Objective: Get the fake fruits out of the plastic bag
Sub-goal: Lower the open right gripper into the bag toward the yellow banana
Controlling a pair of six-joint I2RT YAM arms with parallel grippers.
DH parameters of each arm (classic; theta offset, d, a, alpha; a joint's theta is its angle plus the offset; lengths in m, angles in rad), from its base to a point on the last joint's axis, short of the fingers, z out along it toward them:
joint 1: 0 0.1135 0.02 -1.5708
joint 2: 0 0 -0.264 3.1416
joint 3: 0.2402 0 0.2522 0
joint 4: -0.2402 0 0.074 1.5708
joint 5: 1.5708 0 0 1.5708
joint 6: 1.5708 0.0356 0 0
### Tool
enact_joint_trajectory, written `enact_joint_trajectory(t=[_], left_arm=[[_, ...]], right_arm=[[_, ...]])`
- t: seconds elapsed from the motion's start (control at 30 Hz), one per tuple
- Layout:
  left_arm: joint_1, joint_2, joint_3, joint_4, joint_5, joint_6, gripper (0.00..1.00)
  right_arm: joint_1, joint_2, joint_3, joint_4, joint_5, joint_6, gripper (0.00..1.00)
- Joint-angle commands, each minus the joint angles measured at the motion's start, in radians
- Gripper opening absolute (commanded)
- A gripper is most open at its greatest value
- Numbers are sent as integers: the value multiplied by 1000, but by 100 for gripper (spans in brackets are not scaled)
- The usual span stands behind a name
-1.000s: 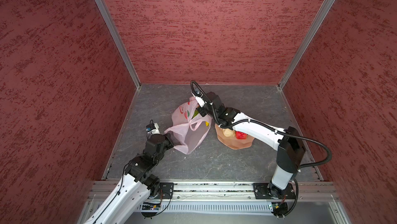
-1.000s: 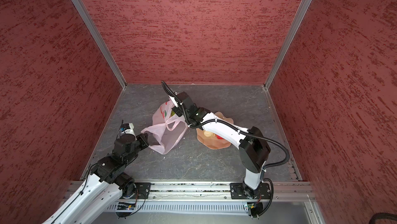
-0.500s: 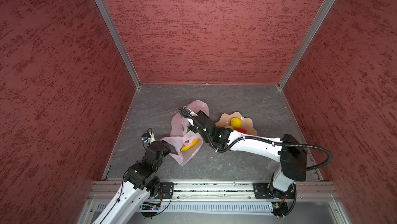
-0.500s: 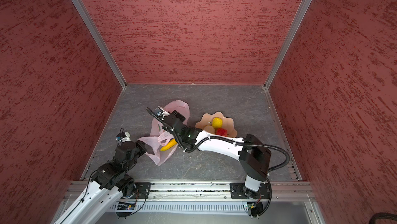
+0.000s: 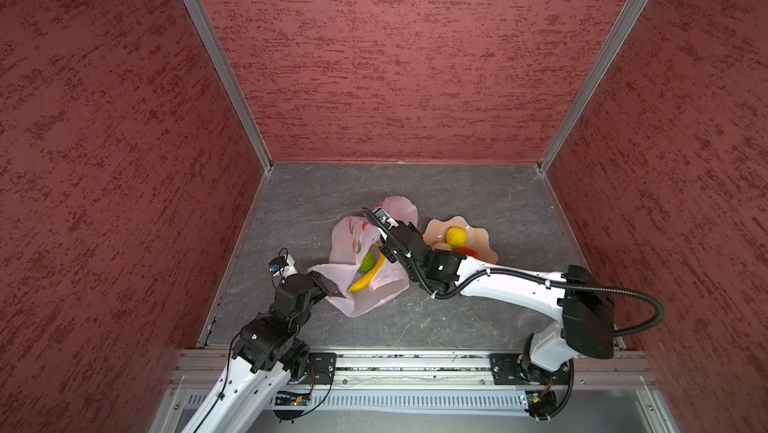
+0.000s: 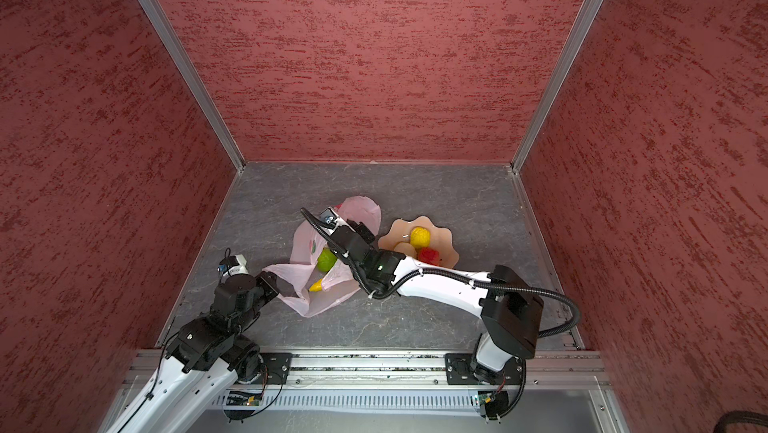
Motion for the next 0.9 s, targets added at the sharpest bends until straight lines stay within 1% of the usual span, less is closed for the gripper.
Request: enact_joint_trajectory(t=[0.0,0.1,0.17,0.23,0.3,0.37,0.43,0.57,0.67,0.7,0.8,0.87], left_arm=[[1,14,45,-41,44,27,7],[-1,38,70,-54,74,37,7],[0,50,87,-62,83,46,7],[1,59,99,-73,81,55,7],[1,72,115,-86,74,60,7],[1,95,138,-105,70,64,7],[1,121,159,-119,70,66,6],[1,141,186,-133,73,75,6],[0,138,196,-145,68,78,6],[0,136,199,-148,69,80,6],[1,129,203,-155,73,83,6],[0,124,209,-160,74,86,6]], right_arm=[[-8,-41,-6,-152,-4,120,39],[-9,-71,-23,-250,-23,201,54],[-9,-105,-35,-307,-65,264,64],[-8,-141,-47,-350,-112,321,69],[1,-187,-48,-401,-148,383,71],[16,-214,-43,-462,-165,447,73],[35,-228,-18,-557,-157,543,73],[112,-224,90,-739,-132,687,72],[187,-163,242,-849,-133,759,68],[214,-118,311,-897,-126,779,68],[287,3,523,-1051,-55,846,67],[326,63,640,-1092,-19,861,66]])
